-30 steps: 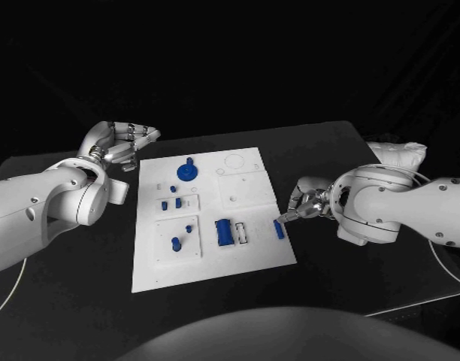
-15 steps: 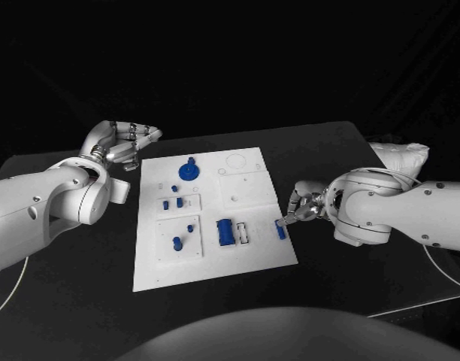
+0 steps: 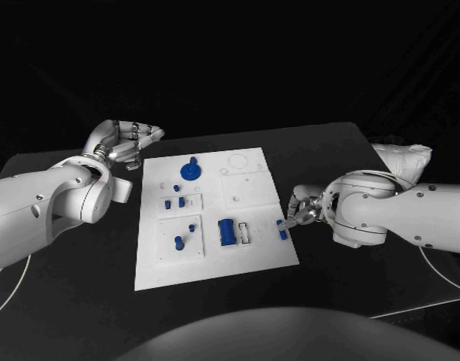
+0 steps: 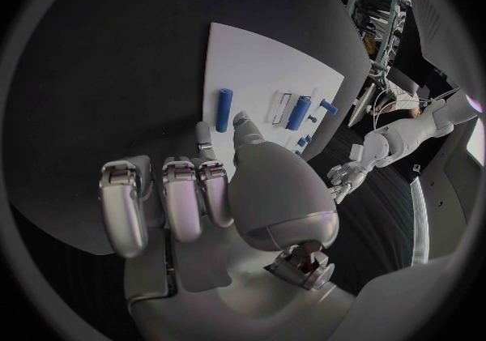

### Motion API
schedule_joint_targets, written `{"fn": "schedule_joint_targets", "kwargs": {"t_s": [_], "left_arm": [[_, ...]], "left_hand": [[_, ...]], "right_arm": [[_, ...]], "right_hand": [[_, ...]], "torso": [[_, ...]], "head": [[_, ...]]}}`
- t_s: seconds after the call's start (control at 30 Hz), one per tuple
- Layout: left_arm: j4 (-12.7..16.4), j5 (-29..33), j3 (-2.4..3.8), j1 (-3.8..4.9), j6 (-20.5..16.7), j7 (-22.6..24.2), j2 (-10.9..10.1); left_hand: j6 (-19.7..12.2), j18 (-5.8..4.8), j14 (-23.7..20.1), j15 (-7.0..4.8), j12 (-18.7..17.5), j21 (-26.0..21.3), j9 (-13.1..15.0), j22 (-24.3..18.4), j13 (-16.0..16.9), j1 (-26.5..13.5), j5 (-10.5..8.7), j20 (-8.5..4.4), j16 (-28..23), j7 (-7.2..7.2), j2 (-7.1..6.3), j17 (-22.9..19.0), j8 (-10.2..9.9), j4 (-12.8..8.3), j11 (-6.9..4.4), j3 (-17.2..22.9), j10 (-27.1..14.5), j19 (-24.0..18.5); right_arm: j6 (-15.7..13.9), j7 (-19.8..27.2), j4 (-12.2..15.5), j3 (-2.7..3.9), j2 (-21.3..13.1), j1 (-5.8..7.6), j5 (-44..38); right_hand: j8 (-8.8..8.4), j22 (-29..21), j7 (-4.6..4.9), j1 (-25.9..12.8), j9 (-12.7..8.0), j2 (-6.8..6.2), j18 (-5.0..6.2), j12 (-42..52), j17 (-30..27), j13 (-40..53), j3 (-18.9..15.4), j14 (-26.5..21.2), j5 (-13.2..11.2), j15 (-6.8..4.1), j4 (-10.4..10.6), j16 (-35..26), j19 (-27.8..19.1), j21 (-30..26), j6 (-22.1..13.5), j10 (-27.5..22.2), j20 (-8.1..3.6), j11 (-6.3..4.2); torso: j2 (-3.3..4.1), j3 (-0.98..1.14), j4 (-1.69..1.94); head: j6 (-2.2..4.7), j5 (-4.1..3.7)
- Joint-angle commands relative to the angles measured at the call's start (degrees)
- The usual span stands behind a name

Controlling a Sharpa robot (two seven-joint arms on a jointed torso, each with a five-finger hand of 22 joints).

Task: Assemble the parts on the task board

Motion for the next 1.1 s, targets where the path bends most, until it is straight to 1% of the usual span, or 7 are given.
{"fn": "schedule_joint_targets", "kwargs": {"t_s": [0.03,0.13,0.27,0.4,0.47,0.77,1.1], "left_arm": [[0.12,-0.23,0.05,0.04,0.77,0.41,0.13],[0.1,-0.24,0.05,0.04,0.75,0.39,0.12],[0.13,-0.24,0.05,0.04,0.73,0.4,0.11],[0.18,-0.24,0.05,0.04,0.7,0.38,0.08],[0.2,-0.25,0.05,0.04,0.68,0.37,0.06],[0.21,-0.25,0.05,0.04,0.68,0.36,0.01],[0.23,-0.25,0.05,0.04,0.69,0.35,-0.04]], "left_hand": [[-0.1,0.53,-0.46,0.03,-0.12,-0.12,0.08,8.86,0.06,0.09,0.28,-0.15,-0.24,-0.2,0.41,-0.05,0.09,0.08,-0.06,-0.36,-0.19,-0.39],[-0.1,0.53,-0.46,0.03,-0.12,-0.12,0.08,8.86,0.06,0.09,0.28,-0.15,-0.24,-0.2,0.41,-0.05,0.09,0.08,-0.06,-0.36,-0.19,-0.39],[-0.1,0.53,-0.46,0.03,-0.12,-0.12,0.08,8.86,0.06,0.09,0.28,-0.15,-0.24,-0.2,0.41,-0.05,0.09,0.08,-0.06,-0.36,-0.19,-0.39],[-0.1,0.53,-0.46,0.03,-0.12,-0.12,0.08,8.86,0.06,0.09,0.28,-0.15,-0.24,-0.2,0.41,-0.05,0.09,0.08,-0.06,-0.36,-0.19,-0.39],[-0.1,0.53,-0.46,0.03,-0.12,-0.12,0.08,8.86,0.06,0.09,0.28,-0.15,-0.24,-0.2,0.41,-0.05,0.09,0.08,-0.06,-0.36,-0.19,-0.39],[-0.1,0.53,-0.46,0.03,-0.12,-0.12,0.08,8.86,0.06,0.09,0.28,-0.15,-0.24,-0.2,0.41,-0.05,0.09,0.08,-0.06,-0.36,-0.19,-0.39],[-0.1,0.54,-0.46,0.02,-0.12,-0.16,0.08,8.87,0.06,0.18,0.34,-0.15,-0.24,-0.21,0.46,-0.05,0.11,0.07,-0.06,-0.4,-0.2,-0.4]], "right_arm": [[2.28,-4.05,-0.24,-0.02,0.23,-0.17,-0.07],[2.37,-4.07,-0.45,-0.02,0.48,-0.26,0.02],[2.39,-4.05,-0.8,-0.02,0.91,-0.36,0.08],[2.42,-4.04,-1.1,-0.02,1.34,-0.47,0.1],[2.45,-4.03,-1.26,-0.02,1.55,-0.55,0.1],[3.34,-4.41,-2.23,-0.01,2.55,-0.86,0.67],[4.44,-4.98,-3.59,-0.01,3.86,-1.09,1.03]], "right_hand": [[-0.31,15.09,-0.17,0.46,-0.08,-0.13,-0.81,-0.06,15.09,15.05,0.31,6.07,0.16,0.09,-0.08,0.23,6.0,0.26,0.39,6.0,0.4,-0.46],[-0.31,15.09,-0.17,0.46,-0.08,-0.13,-0.81,-0.06,15.09,15.05,0.31,6.07,0.16,0.09,-0.08,0.23,6.0,0.26,0.39,6.0,0.4,-0.46],[-0.38,15.09,-0.17,0.5,-0.17,-0.1,-0.81,-0.06,15.09,15.05,0.42,6.07,0.14,0.08,-0.15,0.23,6.0,0.26,0.44,6.0,0.39,-0.46],[-0.51,15.09,-0.23,0.65,-0.39,-0.01,-0.81,-0.06,15.09,15.05,0.7,6.07,0.11,0.08,-0.34,0.23,6.0,0.26,0.68,6.0,0.38,-0.5],[-0.6,15.09,-0.27,0.75,-0.54,0.03,-0.81,-0.06,15.09,15.05,0.89,6.07,0.07,0.07,-0.48,0.23,6.0,0.26,0.83,6.0,0.37,-0.53],[-0.97,15.09,-0.4,1.26,-1.1,0.15,-0.81,-0.06,15.09,15.05,1.65,6.07,0.05,0.02,-1.1,0.23,6.0,0.26,1.32,6.0,0.33,-0.66],[-1.91,15.09,-0.71,2.82,-2.48,0.9,-0.81,-0.06,15.09,15.05,4.24,6.07,0.4,-0.15,-2.85,0.23,6.0,0.26,2.36,6.0,0.17,-0.94]], "torso": [[0.02,0.02,-0.01],[0.04,0.05,-0.05],[0.06,0.0,0.01],[0.09,0.06,0.0],[0.04,0.03,-0.03],[0.0,0.0,-0.06],[0.06,0.01,-0.02]], "head": [[0.01,0.06],[0.01,0.13],[0.01,0.11],[0.01,0.26],[0.01,0.26],[0.01,0.39],[0.01,0.45]]}}
